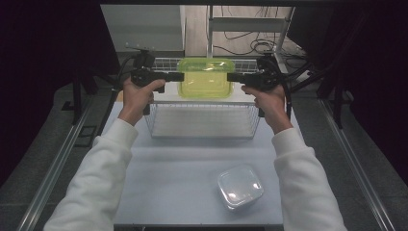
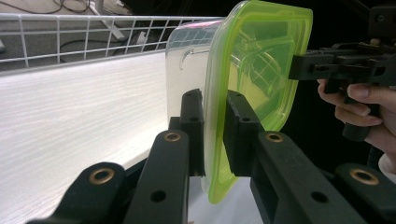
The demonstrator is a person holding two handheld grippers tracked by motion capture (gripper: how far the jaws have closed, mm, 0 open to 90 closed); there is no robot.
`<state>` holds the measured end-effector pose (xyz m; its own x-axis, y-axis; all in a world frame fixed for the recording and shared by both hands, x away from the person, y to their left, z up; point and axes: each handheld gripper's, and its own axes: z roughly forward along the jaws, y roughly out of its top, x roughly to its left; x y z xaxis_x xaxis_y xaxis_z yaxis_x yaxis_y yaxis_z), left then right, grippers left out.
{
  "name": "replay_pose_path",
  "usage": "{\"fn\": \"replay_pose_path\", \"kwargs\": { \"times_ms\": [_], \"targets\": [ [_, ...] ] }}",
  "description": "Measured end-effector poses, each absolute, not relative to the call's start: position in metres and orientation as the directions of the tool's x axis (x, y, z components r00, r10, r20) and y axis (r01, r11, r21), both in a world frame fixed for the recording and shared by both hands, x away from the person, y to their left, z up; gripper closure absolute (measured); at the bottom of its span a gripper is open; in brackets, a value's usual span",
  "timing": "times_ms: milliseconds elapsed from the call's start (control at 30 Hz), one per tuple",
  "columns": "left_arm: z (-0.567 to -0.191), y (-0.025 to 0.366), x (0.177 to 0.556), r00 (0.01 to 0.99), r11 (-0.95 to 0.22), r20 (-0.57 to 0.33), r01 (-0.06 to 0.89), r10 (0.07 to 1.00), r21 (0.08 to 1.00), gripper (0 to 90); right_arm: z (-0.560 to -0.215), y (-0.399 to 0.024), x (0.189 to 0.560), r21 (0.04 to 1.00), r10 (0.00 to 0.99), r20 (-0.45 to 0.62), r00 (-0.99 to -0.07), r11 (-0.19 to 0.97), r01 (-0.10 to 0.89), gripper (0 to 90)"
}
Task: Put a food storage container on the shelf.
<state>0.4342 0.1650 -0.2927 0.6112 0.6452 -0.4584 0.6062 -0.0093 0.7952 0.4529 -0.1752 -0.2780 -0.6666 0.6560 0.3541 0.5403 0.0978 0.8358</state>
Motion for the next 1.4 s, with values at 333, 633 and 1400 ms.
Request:
{"fn": "replay_pose_path", "kwargs": {
  "times_ms": [333,633,1400],
  "targets": [
    [-0.305,0.168,0.457,0.571,-0.01,-0.506,0.669,0.647,0.743,79.8,-0.288,-0.173,0.473,0.788,0.657,0.416,-0.629,0.086,0.61,78.2],
    [-0.32,0.169,0.479,0.525,0.012,-0.577,0.733,0.626,0.68,79.5,-0.303,-0.173,0.497,0.715,0.665,0.483,-0.57,0.076,0.695,78.1],
    [-0.345,0.177,0.523,0.364,0.173,-0.773,0.841,0.52,0.513,72.7,-0.33,-0.173,0.535,0.604,0.634,0.664,-0.396,-0.143,0.784,70.9]
  ]
}}
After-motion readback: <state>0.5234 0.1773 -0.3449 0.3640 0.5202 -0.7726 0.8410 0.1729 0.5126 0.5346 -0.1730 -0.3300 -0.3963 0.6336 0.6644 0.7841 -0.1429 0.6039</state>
